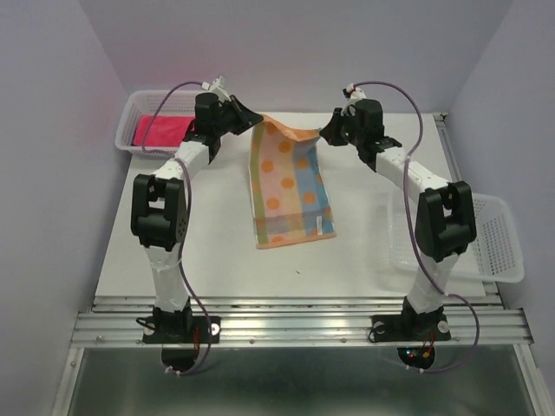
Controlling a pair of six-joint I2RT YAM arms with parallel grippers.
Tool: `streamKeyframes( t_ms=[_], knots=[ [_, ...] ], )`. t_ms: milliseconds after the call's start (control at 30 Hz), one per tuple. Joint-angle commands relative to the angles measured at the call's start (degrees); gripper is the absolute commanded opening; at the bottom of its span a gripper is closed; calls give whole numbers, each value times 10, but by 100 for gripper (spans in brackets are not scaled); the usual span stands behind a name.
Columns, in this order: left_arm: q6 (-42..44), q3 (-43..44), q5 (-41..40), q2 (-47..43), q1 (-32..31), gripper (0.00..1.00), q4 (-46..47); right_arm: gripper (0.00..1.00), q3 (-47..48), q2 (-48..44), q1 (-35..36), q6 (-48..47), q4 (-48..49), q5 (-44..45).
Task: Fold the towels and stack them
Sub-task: Flatten out the crumpled towel, then fold the towel
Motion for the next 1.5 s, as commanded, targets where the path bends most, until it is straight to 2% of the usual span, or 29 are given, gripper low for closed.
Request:
streamKeyframes(
  t_ms=[0,200,400,467,567,700,1000,1167,1467],
  knots=[
    [16,83,19,68,16,0,28,1,106,66,-34,8,81,-63],
    [51,164,-13,123,16,0,-7,1,182,154,-60,26,70,-120],
    [61,125,-23,100,15,0,-13,1,181,151,-60,41,38,-128],
    [63,79,-21,71,14,0,-1,1,162,136,-61,51,19,-129],
    [62,0,-37,18,7,0,16,1,87,98,-60,77,-5,-145],
    [66,-120,-57,-56,-4,0,28,1,-19,19,-59,107,7,-174],
    [42,-345,-94,-211,-35,0,59,1,-200,-137,-58,129,-5,-176],
    [24,-444,-141,-292,-74,0,61,1,-296,-216,-51,131,-20,-166],
    [-13,-586,-189,-393,-112,0,54,1,-411,-261,-41,134,-49,-157]
  ],
)
